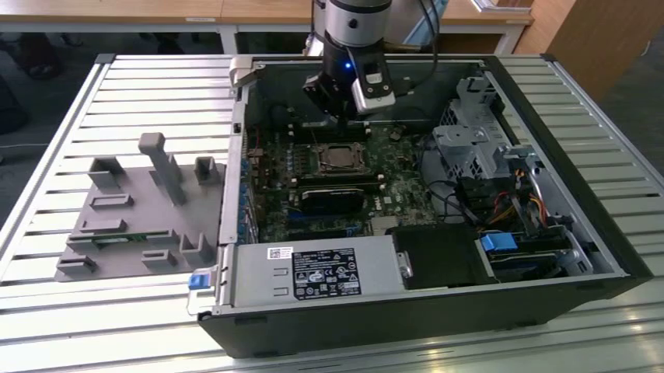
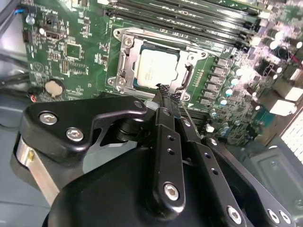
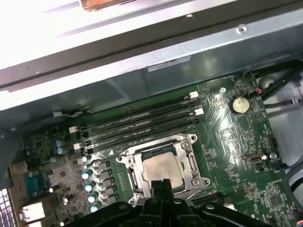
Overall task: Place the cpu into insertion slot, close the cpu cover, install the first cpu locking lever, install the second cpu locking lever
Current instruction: 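Install the first cpu locking lever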
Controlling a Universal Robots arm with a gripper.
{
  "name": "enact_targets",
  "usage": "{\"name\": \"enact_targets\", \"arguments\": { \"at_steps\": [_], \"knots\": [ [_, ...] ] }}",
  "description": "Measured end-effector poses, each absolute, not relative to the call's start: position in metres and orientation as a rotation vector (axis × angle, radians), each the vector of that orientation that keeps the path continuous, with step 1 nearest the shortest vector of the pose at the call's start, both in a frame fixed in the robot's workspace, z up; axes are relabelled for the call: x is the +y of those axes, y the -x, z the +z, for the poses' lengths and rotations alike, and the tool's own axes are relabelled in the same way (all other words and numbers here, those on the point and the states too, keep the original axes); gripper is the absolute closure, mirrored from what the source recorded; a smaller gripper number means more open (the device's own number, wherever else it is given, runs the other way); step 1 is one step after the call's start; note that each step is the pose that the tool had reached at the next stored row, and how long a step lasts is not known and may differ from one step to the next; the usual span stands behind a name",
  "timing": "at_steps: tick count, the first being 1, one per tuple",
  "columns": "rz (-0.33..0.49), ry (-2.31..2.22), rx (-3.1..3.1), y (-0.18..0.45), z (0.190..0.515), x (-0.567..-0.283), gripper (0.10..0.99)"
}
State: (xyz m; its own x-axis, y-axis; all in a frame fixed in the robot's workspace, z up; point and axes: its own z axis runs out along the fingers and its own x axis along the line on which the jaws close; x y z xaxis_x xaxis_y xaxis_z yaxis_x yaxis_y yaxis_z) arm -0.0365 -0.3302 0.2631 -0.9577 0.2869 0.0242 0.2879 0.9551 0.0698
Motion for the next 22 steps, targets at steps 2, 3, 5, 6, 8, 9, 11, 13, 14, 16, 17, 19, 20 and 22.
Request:
{"name": "enact_targets", "arguments": {
  "at_steps": [2,3,5,6,8,9,11,13,14,16,17,19,20,22],
  "knots": [
    [-0.115,0.415,-3.099,0.0366,0.2629,-0.3302,0.980],
    [-0.116,0.398,-3.102,0.0365,0.2629,-0.3302,0.980],
    [-0.117,0.374,-3.105,0.0365,0.2628,-0.3302,0.980],
    [-0.118,0.367,-3.106,0.0365,0.2628,-0.3302,0.980],
    [-0.118,0.356,-3.107,0.0365,0.2628,-0.3302,0.980],
    [-0.118,0.352,-3.107,0.0365,0.2628,-0.3303,0.980],
    [-0.118,0.348,-3.108,0.0365,0.2628,-0.3303,0.980],
    [-0.117,0.347,-3.108,0.0365,0.2628,-0.3303,0.980],
    [-0.117,0.346,-3.108,0.0366,0.2628,-0.3303,0.980],
    [-0.118,0.346,-3.108,0.0366,0.2628,-0.3303,0.980],
    [-0.118,0.346,-3.108,0.0367,0.2628,-0.3303,0.980],
    [-0.118,0.346,-3.108,0.0369,0.2628,-0.3302,0.980],
    [-0.118,0.345,-3.108,0.0369,0.2628,-0.3302,0.980],
    [-0.118,0.344,-3.108,0.0369,0.2628,-0.3302,0.980]
  ]
}}
